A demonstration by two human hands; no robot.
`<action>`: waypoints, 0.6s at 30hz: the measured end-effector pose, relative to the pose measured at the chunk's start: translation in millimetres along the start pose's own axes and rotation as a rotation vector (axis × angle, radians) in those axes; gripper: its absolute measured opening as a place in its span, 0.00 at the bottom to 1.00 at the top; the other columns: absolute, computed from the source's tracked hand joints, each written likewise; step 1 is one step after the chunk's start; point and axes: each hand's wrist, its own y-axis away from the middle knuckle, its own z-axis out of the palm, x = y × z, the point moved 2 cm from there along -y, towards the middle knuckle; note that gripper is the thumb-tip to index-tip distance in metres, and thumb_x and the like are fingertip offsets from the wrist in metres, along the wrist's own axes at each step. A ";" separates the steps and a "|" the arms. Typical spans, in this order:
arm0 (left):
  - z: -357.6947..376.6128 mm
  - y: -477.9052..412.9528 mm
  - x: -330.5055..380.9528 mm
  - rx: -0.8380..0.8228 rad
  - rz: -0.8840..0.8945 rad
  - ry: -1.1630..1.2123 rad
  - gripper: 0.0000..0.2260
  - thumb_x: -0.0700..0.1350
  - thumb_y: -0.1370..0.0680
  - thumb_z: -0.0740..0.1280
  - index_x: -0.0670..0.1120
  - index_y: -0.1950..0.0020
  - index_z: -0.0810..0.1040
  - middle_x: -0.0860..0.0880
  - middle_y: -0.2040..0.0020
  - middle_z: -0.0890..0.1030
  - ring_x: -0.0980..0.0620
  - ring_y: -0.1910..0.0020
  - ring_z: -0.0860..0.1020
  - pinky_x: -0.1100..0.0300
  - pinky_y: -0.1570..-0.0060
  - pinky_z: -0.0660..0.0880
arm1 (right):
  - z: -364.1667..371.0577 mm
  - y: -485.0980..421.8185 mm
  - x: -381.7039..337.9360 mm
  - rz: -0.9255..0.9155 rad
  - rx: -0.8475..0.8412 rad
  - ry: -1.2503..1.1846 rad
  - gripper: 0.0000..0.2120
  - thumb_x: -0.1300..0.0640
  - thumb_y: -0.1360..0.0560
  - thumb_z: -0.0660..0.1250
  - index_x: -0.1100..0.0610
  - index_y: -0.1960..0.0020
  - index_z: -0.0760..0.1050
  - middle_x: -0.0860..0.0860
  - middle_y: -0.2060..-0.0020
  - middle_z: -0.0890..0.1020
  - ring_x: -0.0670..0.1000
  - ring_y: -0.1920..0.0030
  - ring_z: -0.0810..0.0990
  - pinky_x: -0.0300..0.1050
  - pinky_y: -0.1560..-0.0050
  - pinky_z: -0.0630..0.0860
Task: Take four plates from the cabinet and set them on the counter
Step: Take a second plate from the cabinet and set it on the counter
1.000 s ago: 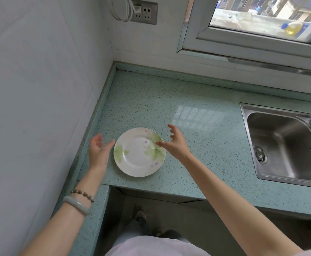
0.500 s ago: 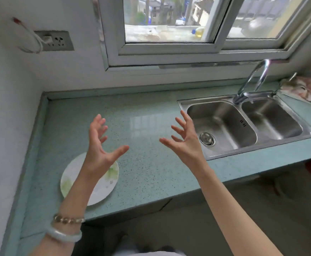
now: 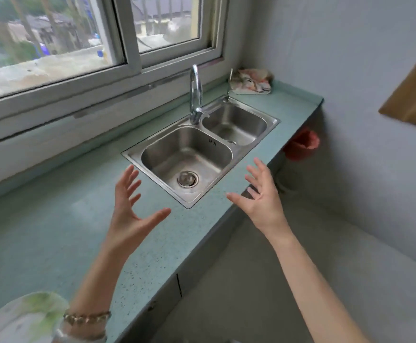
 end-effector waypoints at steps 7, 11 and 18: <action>60.9 -35.2 17.1 -0.354 0.133 0.091 0.44 0.47 0.36 0.76 0.55 0.26 0.57 0.58 0.30 0.67 0.64 0.32 0.67 0.62 0.35 0.65 | -49.1 44.1 2.2 0.039 0.360 -0.011 0.43 0.63 0.33 0.76 0.49 0.25 0.57 0.49 0.29 0.67 0.47 0.31 0.68 0.50 0.29 0.64; 115.8 -41.8 31.2 -0.521 0.179 0.149 0.43 0.48 0.36 0.76 0.60 0.27 0.56 0.63 0.33 0.68 0.63 0.32 0.68 0.63 0.35 0.66 | -88.8 82.4 7.6 0.070 0.546 -0.013 0.42 0.62 0.32 0.76 0.45 0.26 0.58 0.45 0.29 0.67 0.43 0.31 0.68 0.48 0.29 0.65; 247.8 -20.7 67.9 -0.844 0.247 0.257 0.44 0.54 0.37 0.76 0.60 0.26 0.57 0.60 0.31 0.68 0.61 0.32 0.68 0.57 0.34 0.67 | -174.8 160.9 23.0 0.129 0.916 0.007 0.41 0.62 0.32 0.75 0.46 0.27 0.59 0.44 0.32 0.68 0.43 0.32 0.69 0.49 0.29 0.66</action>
